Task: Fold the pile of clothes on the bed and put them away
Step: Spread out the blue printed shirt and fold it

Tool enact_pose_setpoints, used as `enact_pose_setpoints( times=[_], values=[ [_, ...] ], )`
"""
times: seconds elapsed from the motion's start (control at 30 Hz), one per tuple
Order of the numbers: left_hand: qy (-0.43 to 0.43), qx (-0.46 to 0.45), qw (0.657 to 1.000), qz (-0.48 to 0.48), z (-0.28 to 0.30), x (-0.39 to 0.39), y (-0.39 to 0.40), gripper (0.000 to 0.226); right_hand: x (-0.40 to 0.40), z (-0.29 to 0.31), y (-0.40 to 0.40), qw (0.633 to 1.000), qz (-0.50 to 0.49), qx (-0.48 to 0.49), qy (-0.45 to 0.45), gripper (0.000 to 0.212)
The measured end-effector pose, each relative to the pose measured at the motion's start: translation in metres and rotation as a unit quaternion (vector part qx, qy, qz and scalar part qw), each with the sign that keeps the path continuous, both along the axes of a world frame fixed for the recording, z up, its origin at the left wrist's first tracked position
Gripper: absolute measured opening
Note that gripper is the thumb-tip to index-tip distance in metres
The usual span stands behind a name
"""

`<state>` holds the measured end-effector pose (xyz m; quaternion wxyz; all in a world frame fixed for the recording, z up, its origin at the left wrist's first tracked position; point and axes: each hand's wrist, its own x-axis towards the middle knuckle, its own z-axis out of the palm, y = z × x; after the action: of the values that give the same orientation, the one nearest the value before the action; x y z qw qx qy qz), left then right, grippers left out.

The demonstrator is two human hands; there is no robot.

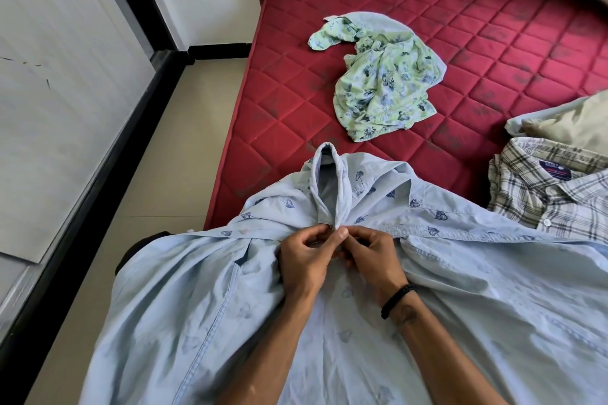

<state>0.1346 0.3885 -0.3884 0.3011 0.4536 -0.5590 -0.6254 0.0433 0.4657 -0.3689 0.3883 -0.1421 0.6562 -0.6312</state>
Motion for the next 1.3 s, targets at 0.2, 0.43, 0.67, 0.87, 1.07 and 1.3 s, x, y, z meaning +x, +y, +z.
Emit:
enact_pose_setpoints(
  times=[0.2,0.43,0.67,0.87,1.07,1.3],
  values=[
    [-0.083,-0.150,0.985,0.000,-0.008,0.002,-0.004,0.016,-0.003,-0.004,0.000,0.999,-0.005,-0.001,-0.054,0.018],
    [-0.114,-0.213,0.970,0.040,-0.007,-0.005,-0.003,0.026,-0.001,-0.006,0.002,1.000,-0.015,-0.004,-0.021,0.015],
    [-0.046,-0.049,0.998,-0.003,-0.015,-0.012,-0.013,0.022,0.002,-0.006,-0.001,0.974,-0.045,0.037,0.219,0.017],
    [0.052,0.026,0.998,0.013,-0.008,-0.012,-0.010,0.008,0.005,-0.004,-0.003,0.958,-0.082,0.041,0.270,0.019],
    [0.069,0.006,0.997,0.036,-0.004,-0.012,-0.008,0.013,0.008,-0.004,-0.006,0.984,-0.105,0.008,0.143,0.008],
    [0.094,-0.002,0.996,0.008,0.004,-0.012,-0.008,0.028,0.006,-0.005,-0.003,0.991,-0.122,-0.004,0.053,0.012]
  ],
)
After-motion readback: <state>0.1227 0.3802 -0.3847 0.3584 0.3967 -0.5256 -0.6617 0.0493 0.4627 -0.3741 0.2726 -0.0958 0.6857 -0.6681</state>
